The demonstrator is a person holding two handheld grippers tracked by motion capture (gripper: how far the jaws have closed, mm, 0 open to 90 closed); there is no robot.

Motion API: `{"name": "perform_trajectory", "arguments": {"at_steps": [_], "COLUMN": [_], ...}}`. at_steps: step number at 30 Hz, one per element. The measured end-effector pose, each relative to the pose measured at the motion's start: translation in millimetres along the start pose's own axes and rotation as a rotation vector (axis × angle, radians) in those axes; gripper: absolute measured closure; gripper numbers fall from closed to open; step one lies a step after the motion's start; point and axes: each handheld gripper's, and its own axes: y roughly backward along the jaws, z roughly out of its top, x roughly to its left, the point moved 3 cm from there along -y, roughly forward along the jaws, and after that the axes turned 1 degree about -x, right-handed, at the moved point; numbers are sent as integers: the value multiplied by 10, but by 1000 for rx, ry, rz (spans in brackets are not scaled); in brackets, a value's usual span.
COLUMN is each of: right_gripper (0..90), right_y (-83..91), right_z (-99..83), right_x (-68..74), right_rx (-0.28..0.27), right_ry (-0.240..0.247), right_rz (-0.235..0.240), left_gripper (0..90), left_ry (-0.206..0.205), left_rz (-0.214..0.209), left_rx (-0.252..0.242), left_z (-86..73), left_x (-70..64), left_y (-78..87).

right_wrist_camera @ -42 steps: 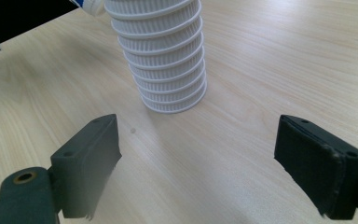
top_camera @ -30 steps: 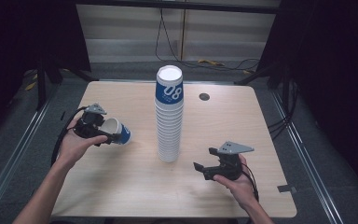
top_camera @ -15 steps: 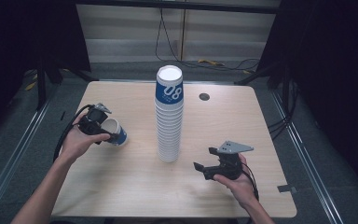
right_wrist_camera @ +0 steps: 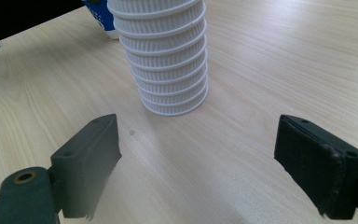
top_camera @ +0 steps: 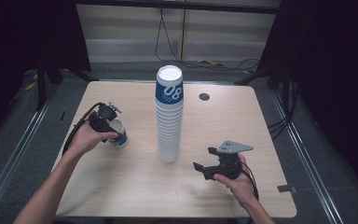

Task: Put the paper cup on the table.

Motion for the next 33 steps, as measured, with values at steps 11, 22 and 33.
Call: {"name": "perform_trajectory", "arguments": {"at_steps": [11,22,33], "right_gripper": [143,144,143], "right_y": [49,38,21], "right_z": [11,13,9], "right_x": [-4,-7,-8], "right_rx": [-14,-15,-9], "right_ry": [1,0,-7], "right_rz": [-4,-4,0], "left_gripper": [138,129,164], "left_ry": [24,47,62], "left_rz": [-29,-73,-54], "left_rx": [-58,-114,-115], "left_z": [-31,-126,-237], "left_x": [25,58,55], "left_y": [-102,-163,-259]}}
